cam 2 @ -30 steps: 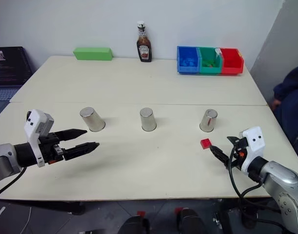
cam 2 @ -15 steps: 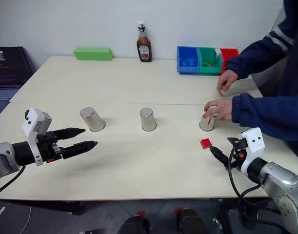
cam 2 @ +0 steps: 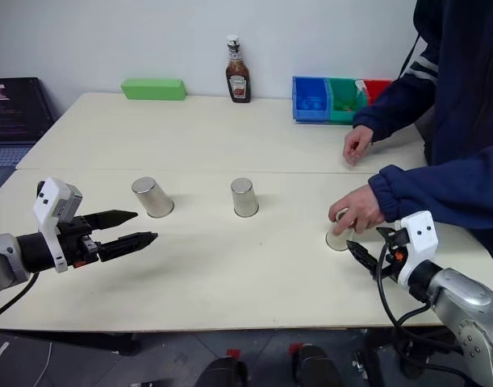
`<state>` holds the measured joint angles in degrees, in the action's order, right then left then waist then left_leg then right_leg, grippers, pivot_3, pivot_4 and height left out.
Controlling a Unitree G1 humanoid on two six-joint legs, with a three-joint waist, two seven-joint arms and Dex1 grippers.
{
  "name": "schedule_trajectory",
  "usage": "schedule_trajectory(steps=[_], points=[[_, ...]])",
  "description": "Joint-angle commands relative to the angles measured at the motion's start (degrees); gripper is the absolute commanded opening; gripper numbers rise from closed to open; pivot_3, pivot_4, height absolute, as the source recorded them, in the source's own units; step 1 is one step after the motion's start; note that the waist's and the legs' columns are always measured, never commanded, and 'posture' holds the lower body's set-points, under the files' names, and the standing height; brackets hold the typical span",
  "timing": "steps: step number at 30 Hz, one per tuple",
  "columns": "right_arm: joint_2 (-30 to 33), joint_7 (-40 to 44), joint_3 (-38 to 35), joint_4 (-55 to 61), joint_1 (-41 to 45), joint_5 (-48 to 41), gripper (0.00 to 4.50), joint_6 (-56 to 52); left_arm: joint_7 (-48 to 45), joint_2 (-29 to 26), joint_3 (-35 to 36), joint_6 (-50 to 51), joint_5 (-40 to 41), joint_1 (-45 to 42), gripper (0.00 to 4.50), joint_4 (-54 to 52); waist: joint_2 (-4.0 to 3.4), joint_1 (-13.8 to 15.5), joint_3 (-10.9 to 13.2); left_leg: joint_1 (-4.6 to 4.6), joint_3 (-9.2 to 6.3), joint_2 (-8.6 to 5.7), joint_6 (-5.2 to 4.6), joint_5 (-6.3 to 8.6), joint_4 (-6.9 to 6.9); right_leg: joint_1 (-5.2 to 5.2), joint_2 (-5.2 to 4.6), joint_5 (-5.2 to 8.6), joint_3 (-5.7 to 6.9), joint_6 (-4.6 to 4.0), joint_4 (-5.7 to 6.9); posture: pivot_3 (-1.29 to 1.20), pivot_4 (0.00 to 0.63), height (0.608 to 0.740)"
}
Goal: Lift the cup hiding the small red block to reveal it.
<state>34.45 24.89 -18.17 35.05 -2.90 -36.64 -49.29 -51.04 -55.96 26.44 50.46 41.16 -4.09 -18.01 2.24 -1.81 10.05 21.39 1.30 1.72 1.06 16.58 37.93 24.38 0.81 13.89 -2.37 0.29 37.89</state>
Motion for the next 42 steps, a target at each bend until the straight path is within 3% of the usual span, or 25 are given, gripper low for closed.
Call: schedule_trajectory(steps=[1, 42], points=[[0.03, 0.14, -0.39, 0.97, 0.55, -0.28, 4.46, 1.37, -0.63, -1.08, 0.29, -1.49, -0.49, -0.61, 4.5, -0.44, 0.0, 0.0, 0.0, 0.0, 0.0, 0.0, 0.0, 0.0, 0.0, 0.0, 0.0, 0.0, 0.0, 0.0, 0.01, 0.0, 0.15, 0.74], [-0.24, -0.57, 0.34, 0.26, 1.5, -0.27, 4.46, 1.79, -1.23, -1.16, -0.74, -2.41, -1.91, -2.39, 4.5, 0.93, 0.0, 0.0, 0.0, -0.07, 0.05, -0.01, 0.0, 0.0, 0.02, -0.01, 0.0, 0.0, -0.04, 0.0, 0.1, 0.0, 0.15, 0.74]])
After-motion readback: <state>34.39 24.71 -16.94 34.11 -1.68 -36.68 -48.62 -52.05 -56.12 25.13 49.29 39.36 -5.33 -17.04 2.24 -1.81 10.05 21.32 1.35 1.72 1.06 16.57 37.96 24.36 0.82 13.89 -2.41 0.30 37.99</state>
